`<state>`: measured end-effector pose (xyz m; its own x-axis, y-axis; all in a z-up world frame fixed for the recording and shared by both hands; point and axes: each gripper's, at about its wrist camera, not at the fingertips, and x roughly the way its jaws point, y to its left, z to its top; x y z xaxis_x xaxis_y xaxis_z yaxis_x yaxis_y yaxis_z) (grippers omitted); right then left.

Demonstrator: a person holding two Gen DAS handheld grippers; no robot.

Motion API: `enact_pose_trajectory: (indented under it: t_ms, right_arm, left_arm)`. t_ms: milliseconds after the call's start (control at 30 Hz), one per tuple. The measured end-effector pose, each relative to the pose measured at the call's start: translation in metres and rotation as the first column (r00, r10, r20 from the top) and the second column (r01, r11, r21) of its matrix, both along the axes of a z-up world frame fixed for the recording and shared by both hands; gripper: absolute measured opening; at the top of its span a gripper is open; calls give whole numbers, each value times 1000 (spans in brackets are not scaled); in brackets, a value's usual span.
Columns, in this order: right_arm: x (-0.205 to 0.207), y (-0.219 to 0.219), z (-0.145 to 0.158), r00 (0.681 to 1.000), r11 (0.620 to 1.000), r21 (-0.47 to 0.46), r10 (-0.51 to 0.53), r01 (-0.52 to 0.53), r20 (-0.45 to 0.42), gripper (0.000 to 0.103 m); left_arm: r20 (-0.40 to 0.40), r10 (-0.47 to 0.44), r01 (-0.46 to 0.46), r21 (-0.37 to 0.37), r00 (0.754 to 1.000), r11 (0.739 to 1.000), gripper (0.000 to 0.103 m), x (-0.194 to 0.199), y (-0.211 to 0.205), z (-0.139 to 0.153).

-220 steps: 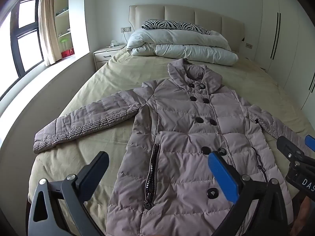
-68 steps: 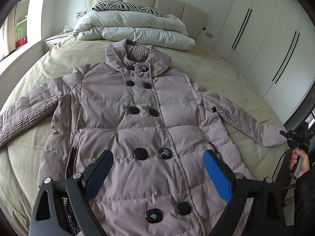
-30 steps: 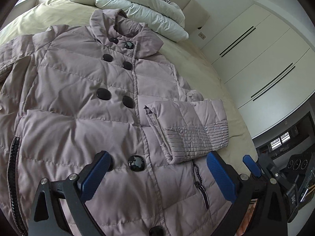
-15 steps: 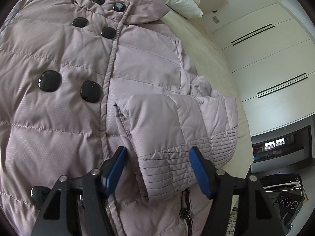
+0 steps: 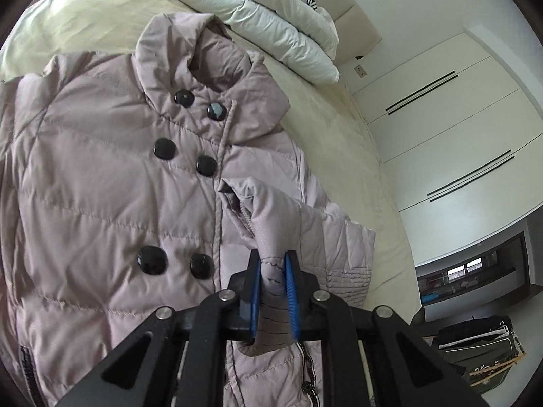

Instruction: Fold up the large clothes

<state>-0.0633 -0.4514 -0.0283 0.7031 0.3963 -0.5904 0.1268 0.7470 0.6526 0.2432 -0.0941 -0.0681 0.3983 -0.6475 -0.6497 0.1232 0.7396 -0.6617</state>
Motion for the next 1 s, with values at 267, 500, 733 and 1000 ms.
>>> enact_pose_trajectory:
  t_ms: [267, 500, 733, 1000]
  right_arm:
    - [51, 8, -33, 998, 956, 289, -46, 54, -34, 86]
    - [124, 17, -76, 987, 813, 561, -133, 158, -87, 86]
    - [195, 28, -111, 976, 755, 620, -162, 216, -142, 86]
    - [238, 19, -120, 969, 811, 531, -193, 245, -153, 85]
  left_arm:
    - [126, 163, -168, 34, 979, 985, 14, 34, 97, 60]
    - [125, 237, -240, 10, 963, 971, 14, 52, 148, 60]
    - [142, 272, -276, 10, 952, 961, 14, 68, 172, 62]
    - [99, 300, -303, 20, 949, 953, 13, 72, 192, 33]
